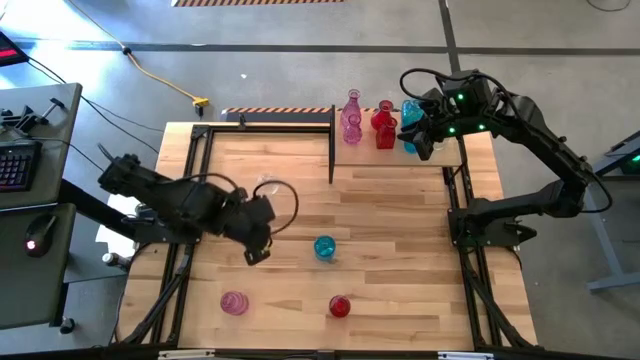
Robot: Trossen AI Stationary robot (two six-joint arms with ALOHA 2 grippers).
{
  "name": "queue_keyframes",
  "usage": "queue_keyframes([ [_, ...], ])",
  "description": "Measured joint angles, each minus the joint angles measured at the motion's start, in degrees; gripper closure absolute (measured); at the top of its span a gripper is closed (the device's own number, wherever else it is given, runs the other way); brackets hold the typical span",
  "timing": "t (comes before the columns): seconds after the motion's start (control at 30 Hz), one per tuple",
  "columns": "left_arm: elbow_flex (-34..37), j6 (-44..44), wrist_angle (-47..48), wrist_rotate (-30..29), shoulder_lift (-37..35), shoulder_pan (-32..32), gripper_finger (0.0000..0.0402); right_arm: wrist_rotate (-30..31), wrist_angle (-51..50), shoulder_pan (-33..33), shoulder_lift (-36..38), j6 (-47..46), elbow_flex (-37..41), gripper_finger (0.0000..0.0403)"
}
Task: Sort vases onto shelf
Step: Put the transparent vase on the shelf aligned with the transparent vases
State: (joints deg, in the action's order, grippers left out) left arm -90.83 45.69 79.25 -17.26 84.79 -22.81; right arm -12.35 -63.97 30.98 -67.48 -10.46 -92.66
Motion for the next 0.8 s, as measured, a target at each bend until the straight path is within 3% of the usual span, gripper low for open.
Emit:
queue_keyframes([
  [0.4,0.00,-11.20,0.28,0.09,0.00,17.25,0.0177,0.01,-0.01,0.00,0.01,0.00,0.00,0.0288],
  [0.8,0.00,-20.95,-0.42,4.67,1.36,33.45,0.0177,0.01,-0.01,0.00,0.01,0.00,0.00,0.0288],
])
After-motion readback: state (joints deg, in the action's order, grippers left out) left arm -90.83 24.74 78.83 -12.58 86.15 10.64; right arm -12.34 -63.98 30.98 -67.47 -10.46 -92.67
